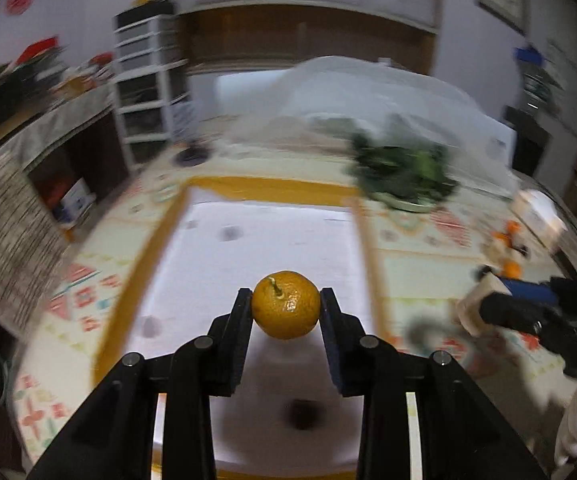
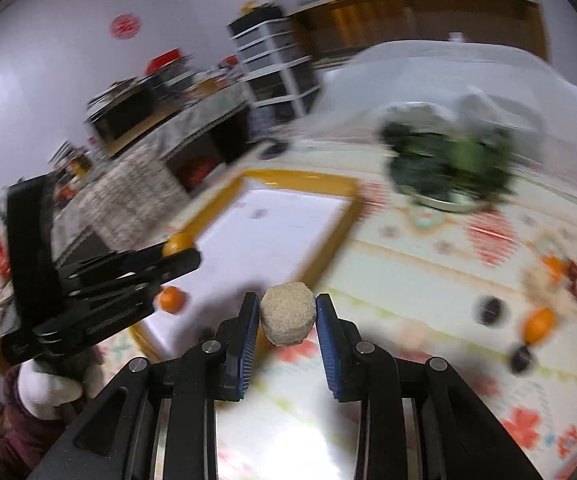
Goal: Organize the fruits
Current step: 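Place the mandarin and taro chunk in the white tray, opening both grippers, then grasp a beige taro chunk with the left gripper while the right grasps a dark plum, then place the taro chunk in the white tray with the left gripper, then grasp another taro chunk with the left gripper while the right carries the plum to the tray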
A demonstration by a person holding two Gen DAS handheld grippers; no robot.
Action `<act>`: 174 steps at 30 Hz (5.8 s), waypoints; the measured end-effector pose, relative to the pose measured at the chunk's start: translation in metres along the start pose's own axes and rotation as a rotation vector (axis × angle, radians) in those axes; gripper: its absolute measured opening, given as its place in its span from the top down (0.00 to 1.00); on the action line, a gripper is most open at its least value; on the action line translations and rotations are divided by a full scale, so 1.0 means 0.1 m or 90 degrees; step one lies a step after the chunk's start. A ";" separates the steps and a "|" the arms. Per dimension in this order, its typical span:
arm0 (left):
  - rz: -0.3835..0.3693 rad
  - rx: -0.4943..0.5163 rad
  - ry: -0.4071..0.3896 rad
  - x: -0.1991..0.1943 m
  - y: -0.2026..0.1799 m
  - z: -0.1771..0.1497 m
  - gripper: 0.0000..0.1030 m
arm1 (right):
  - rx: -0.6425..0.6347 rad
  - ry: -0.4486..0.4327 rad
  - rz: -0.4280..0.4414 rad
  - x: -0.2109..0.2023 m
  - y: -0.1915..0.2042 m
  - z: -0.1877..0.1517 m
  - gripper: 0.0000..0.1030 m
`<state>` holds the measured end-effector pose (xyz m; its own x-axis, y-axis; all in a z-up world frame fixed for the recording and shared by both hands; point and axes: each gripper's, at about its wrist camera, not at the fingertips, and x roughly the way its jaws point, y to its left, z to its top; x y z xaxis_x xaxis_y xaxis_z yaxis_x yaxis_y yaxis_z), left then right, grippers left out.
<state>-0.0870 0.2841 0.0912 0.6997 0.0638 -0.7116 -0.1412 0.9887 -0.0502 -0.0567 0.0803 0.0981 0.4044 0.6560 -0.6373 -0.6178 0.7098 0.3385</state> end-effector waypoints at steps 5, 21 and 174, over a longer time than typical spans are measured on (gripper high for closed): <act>0.027 -0.044 0.049 0.32 0.43 -0.03 0.68 | -0.019 0.058 0.035 0.68 0.39 0.12 0.70; -0.028 -0.127 0.059 0.38 0.72 -0.14 0.41 | -0.048 0.113 0.001 1.40 0.60 0.02 0.50; -0.129 0.254 0.126 0.29 -1.59 -0.98 0.39 | 0.156 -0.043 -0.023 -0.38 -1.07 -0.70 0.75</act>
<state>-0.1135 0.1152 0.0098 0.5338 -0.1236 -0.8365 0.2904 0.9559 0.0441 -0.0535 -0.0387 0.0374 0.4733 0.6384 -0.6070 -0.4230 0.7691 0.4791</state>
